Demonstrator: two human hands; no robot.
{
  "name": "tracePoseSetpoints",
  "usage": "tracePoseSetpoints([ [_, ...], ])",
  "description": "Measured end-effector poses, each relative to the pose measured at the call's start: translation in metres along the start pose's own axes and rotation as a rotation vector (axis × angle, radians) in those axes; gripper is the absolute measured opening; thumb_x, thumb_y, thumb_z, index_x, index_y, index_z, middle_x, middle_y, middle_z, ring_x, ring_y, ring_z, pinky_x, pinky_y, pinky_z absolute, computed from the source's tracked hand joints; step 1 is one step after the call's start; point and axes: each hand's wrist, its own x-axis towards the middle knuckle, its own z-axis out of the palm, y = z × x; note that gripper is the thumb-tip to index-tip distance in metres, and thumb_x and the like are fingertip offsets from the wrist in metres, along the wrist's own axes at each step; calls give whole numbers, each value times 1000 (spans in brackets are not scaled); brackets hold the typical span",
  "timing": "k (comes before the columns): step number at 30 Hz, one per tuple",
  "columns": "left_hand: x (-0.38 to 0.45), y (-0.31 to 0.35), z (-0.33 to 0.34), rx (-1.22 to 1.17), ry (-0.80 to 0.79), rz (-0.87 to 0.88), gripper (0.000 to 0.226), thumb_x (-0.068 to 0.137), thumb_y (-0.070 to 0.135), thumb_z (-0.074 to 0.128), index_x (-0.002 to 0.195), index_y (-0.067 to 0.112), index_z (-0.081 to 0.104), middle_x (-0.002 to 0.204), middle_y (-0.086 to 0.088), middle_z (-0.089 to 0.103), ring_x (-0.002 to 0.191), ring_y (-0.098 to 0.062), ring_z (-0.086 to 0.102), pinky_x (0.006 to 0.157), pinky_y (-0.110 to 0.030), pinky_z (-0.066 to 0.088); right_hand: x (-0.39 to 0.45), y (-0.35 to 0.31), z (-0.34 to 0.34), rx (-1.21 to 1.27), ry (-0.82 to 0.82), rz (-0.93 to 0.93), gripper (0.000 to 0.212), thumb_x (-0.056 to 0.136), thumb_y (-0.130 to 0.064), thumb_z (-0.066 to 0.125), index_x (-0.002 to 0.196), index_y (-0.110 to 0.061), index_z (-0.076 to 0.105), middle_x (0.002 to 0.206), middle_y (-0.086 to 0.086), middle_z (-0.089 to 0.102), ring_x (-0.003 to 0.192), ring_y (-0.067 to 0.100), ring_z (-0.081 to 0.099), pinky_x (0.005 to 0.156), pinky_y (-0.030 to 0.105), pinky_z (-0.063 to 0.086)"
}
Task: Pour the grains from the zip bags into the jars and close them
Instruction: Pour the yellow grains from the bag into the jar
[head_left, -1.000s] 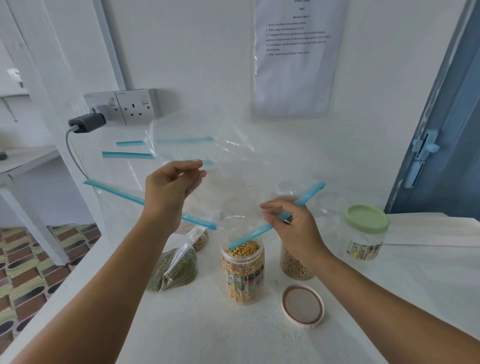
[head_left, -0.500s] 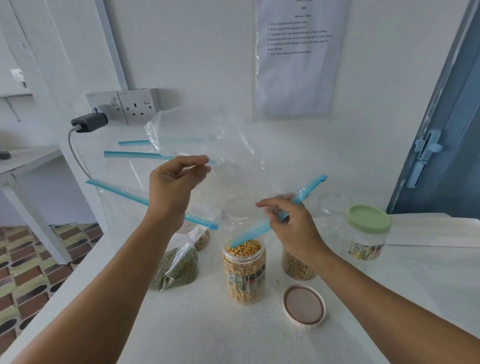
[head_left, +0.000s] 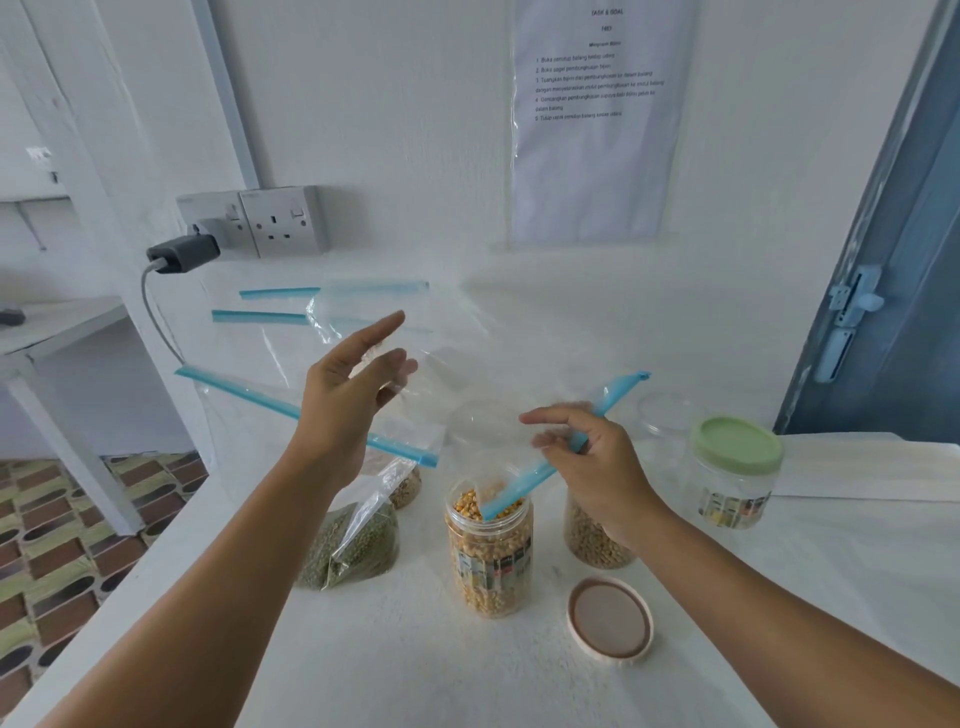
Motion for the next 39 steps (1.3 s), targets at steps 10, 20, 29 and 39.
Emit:
tracePoseSetpoints([
  [10, 20, 8, -23, -258, 158, -211, 27, 102, 14, 65, 124, 24, 76, 115, -4, 61, 100, -20, 64, 92, -32, 51, -2, -5, -4, 55, 18, 130, 45, 97, 3, 65, 98, -39, 81, 126, -7, 68, 114, 3, 63, 92, 15, 51],
  [20, 41, 13, -23, -210, 285, -156, 25, 91, 0, 74, 109, 17, 81, 97, 2, 74, 91, -15, 62, 92, -25, 52, 0, -6, 0, 97, 13, 176, 44, 95, 3, 64, 101, -36, 82, 118, -12, 73, 113, 9, 67, 97, 20, 51],
  [29, 27, 16, -42, -67, 305, -83, 31, 98, -4, 62, 100, 20, 82, 124, -3, 71, 109, -17, 62, 100, -28, 54, 23, -26, -13, 222, 131, 154, 54, 93, 16, 51, 95, -27, 83, 110, -7, 78, 109, 16, 72, 93, 28, 52],
  [39, 4, 76, -20, 347, -125, 111, 29, 97, 12, 65, 97, 33, 84, 125, 26, 69, 144, 3, 36, 110, -25, 20, 62, -94, -52, 79, 79, -34, 65, 80, 22, 39, 74, -26, 83, 79, -6, 68, 70, 4, 60, 77, 20, 50],
])
